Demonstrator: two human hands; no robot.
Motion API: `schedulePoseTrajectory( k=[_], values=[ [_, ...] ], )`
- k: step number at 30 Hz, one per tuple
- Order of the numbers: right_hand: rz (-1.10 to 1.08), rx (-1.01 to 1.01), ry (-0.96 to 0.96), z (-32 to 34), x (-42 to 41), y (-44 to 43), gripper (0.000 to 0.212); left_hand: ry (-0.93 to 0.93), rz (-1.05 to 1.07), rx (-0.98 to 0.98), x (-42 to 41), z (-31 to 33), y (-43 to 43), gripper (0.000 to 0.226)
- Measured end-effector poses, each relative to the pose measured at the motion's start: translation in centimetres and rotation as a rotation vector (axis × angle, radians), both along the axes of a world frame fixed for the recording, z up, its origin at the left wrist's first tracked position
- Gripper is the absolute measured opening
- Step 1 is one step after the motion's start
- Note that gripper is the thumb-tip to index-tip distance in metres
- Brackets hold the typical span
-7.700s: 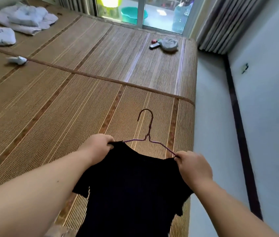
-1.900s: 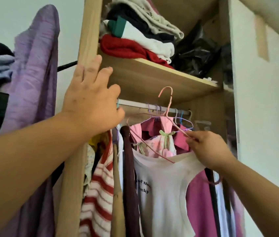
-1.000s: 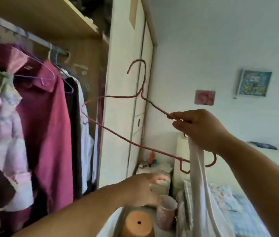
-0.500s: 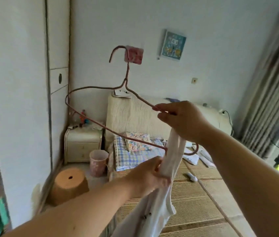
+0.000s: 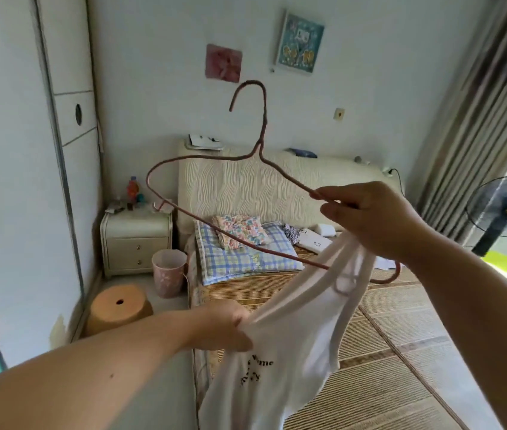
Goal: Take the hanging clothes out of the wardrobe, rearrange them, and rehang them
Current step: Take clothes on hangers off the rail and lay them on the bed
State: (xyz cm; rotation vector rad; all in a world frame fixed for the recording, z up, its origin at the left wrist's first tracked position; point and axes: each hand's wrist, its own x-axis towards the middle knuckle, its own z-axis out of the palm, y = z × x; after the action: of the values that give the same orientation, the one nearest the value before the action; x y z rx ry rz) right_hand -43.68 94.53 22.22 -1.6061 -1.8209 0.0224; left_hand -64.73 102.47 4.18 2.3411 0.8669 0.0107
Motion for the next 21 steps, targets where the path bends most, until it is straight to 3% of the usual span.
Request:
schedulePoseTrajectory(
  k=[3,6,9,17,21],
  values=[
    [-0.062,0.015,0.024,-0.3,1.0,-0.6,0.023,0.179,0.01,0.105,-2.1,-1.0,2.0,0.032],
    [-0.147,0.014,0.018,-0.5,2.4,-1.2,0.025,0.344,0.069,0.302,-4.3,-1.6,4.0,0.02],
    [-0.233,0.012,-0.038,-1.1,3.4,-1.8,0.028,0.392,0.172,0.404,-6.6,-1.0,5.7,0.025],
    [-0.286,-0.035,-0.152,-2.5,3.7,-2.5,0.028,-0.046,0.389,-0.078,-8.8,1.9,8.2,0.027],
    [-0.24,-0.038,-0.141,-2.6,3.4,-2.9,0.029,-0.143,0.581,-0.288,-8.5,3.1,9.1,0.011]
  ],
)
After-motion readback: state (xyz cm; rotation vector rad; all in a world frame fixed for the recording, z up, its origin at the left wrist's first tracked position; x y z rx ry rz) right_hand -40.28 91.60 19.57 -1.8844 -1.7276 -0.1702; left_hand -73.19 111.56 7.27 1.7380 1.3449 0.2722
